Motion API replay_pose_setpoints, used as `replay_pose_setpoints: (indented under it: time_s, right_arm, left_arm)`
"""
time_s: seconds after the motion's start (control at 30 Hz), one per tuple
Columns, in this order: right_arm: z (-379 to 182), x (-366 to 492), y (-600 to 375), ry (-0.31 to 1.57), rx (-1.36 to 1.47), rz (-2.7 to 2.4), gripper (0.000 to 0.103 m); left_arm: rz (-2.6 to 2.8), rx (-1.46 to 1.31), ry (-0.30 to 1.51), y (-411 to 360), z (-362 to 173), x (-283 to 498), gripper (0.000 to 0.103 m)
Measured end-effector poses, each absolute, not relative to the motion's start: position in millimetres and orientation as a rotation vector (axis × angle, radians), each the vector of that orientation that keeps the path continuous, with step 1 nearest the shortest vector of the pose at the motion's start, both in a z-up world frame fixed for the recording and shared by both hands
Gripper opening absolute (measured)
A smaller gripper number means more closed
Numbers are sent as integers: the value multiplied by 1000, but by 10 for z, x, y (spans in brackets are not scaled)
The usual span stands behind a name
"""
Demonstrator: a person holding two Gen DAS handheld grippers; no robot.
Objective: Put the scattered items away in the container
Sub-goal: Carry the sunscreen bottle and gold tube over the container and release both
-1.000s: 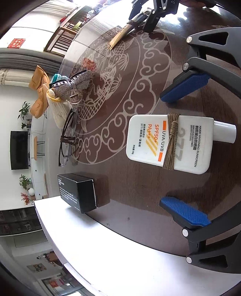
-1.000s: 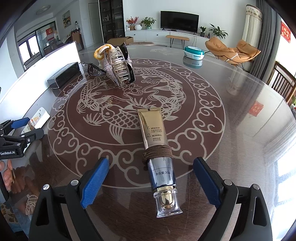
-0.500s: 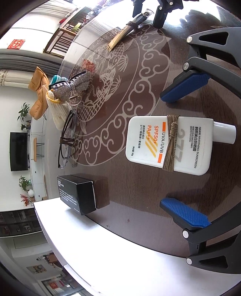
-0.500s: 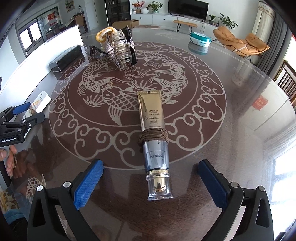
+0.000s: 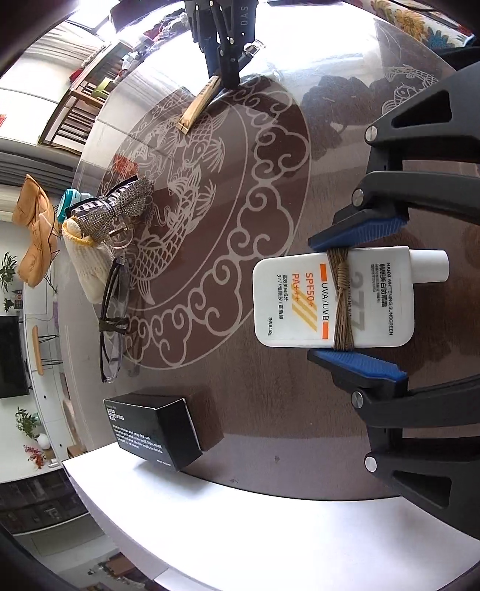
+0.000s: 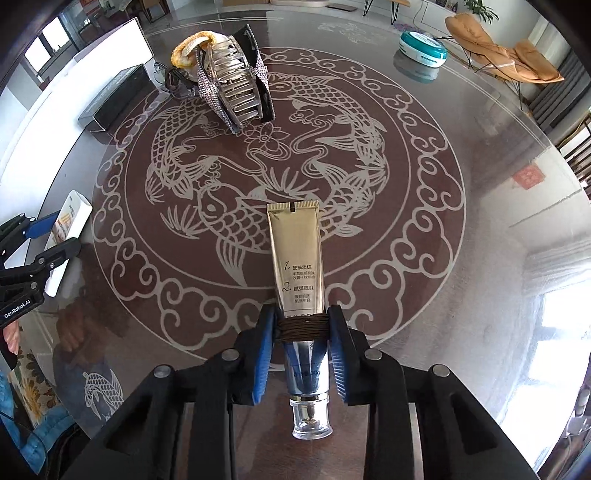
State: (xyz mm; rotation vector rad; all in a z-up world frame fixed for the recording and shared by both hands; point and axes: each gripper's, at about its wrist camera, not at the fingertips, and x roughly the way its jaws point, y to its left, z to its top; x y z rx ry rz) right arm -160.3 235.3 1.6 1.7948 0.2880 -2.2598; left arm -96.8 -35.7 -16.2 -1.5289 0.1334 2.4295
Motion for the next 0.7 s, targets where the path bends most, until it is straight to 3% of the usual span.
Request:
replay_pose_setpoints:
  time_s: [0.43,0.7]
  right_arm:
    - [565,-1349,2306,101,1626,-2313,29]
    - [977,-1307,1942,34,1513,-2296,29]
  left_arm:
    - [2480,-1354,102,-524,423,-552,52]
    - [2563,-1258,11,-1141,1005,-436,52]
